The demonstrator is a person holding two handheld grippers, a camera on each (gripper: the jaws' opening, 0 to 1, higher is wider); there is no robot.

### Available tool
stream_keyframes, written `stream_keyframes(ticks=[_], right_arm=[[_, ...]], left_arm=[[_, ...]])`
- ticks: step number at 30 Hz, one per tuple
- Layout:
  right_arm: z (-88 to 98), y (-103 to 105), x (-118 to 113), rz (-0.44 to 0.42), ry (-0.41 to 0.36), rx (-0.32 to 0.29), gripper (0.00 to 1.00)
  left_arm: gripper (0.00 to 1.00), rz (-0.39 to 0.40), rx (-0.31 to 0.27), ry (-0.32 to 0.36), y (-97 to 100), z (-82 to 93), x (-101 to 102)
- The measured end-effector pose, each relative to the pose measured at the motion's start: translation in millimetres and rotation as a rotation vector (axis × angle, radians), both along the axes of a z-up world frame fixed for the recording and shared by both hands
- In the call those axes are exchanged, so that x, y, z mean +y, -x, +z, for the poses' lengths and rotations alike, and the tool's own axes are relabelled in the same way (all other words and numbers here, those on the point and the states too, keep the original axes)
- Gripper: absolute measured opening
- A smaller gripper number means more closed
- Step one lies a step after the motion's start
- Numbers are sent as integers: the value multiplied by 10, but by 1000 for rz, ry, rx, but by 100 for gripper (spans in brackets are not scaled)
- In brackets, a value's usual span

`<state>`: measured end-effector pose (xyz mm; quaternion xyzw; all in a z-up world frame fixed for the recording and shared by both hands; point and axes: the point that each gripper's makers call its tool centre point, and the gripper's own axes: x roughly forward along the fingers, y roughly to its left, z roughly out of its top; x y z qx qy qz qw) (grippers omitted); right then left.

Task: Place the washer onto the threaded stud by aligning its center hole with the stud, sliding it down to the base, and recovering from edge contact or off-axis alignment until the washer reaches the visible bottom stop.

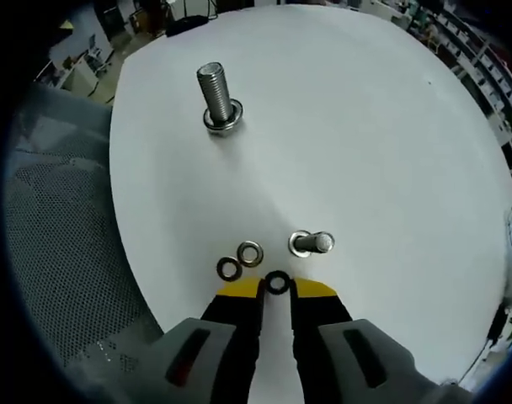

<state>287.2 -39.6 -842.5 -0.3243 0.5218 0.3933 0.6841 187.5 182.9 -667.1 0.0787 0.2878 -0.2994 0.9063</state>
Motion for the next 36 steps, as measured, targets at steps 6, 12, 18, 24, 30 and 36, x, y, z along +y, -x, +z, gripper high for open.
stream_keyframes(ticks=[6, 12, 18, 24, 30, 36], right_arm=[[-11, 5, 13, 53, 36, 31, 16], [-5, 51, 19, 130, 77, 56, 20], [-15, 72, 13, 189, 74, 64, 23], [-6, 56, 7, 227, 104, 49, 16], [-2, 55, 16, 178, 142, 48, 15], [0, 56, -1, 123, 101, -28, 13]], left_arm=[[36, 1, -3, 2, -3, 5, 0], [36, -1, -4, 2, -2, 7, -1], [36, 0, -5, 3, -3, 10, -1], [35, -2, -5, 2, -2, 9, -2], [35, 0, -4, 0, -4, 7, 2], [35, -4, -3, 3, 0, 8, -6]])
